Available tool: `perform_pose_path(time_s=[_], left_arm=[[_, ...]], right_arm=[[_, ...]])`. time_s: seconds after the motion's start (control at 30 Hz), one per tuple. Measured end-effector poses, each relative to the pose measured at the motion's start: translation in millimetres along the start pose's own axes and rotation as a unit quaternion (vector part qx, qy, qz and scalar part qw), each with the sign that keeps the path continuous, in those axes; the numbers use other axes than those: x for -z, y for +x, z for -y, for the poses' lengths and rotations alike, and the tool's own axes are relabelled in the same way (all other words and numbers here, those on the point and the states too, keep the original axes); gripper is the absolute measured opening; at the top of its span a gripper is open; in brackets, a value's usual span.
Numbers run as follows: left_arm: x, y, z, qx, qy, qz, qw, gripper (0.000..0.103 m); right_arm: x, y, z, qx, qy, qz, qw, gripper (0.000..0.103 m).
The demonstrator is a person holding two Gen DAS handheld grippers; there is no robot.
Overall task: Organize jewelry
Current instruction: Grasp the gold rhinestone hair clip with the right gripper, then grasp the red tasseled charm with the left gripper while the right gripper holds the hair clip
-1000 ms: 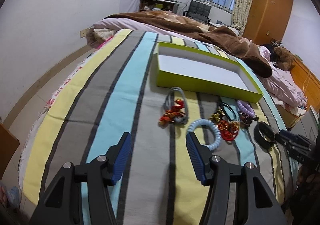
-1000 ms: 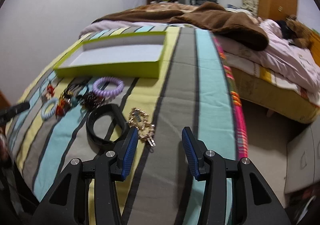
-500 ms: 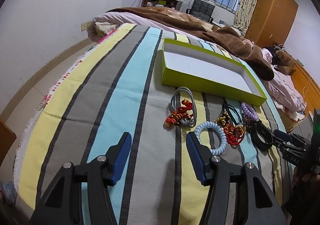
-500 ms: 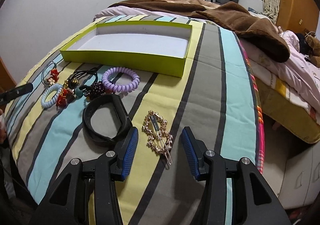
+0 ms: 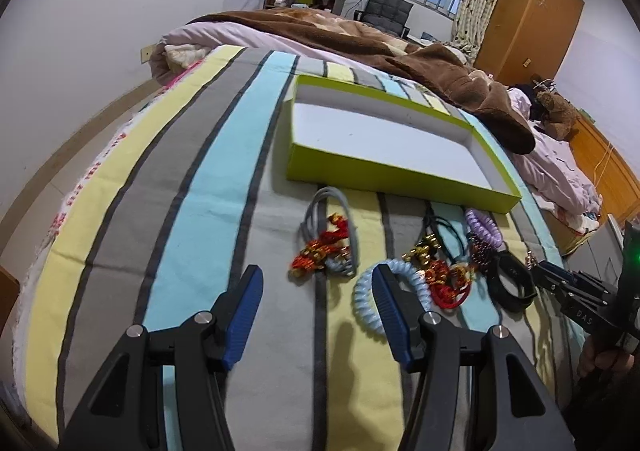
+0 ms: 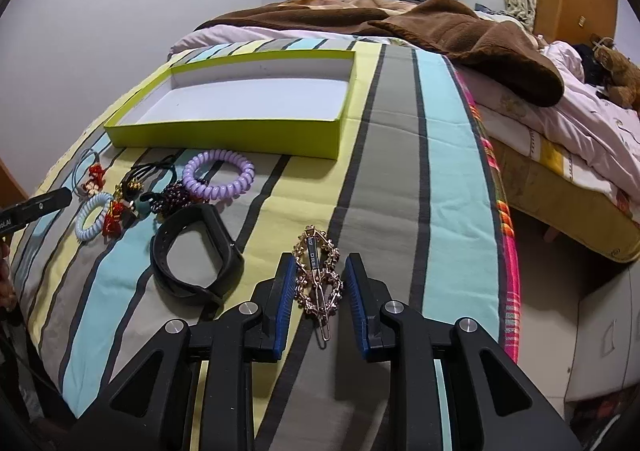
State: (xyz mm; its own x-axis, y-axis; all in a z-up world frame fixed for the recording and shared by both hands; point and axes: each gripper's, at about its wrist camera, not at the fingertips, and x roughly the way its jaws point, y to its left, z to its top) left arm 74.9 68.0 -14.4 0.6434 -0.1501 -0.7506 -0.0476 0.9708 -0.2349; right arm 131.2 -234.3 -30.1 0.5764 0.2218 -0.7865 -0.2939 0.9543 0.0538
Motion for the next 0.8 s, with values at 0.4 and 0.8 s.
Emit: perform_pose_path(time_s=[0.4,0.8], left_arm=[[-4,-1,-16,-0.031,-0.013,0.010,0.9994,0.058],[-9,11,-25,-0.033,0.030,-0.011,0.9989,0.055]], right_arm=[[1,-13,4,-0.017,0.031,0.029,0.999,0.026],[-1,-19,-3,-0.034,0.040,0.044,0.998,0.026]])
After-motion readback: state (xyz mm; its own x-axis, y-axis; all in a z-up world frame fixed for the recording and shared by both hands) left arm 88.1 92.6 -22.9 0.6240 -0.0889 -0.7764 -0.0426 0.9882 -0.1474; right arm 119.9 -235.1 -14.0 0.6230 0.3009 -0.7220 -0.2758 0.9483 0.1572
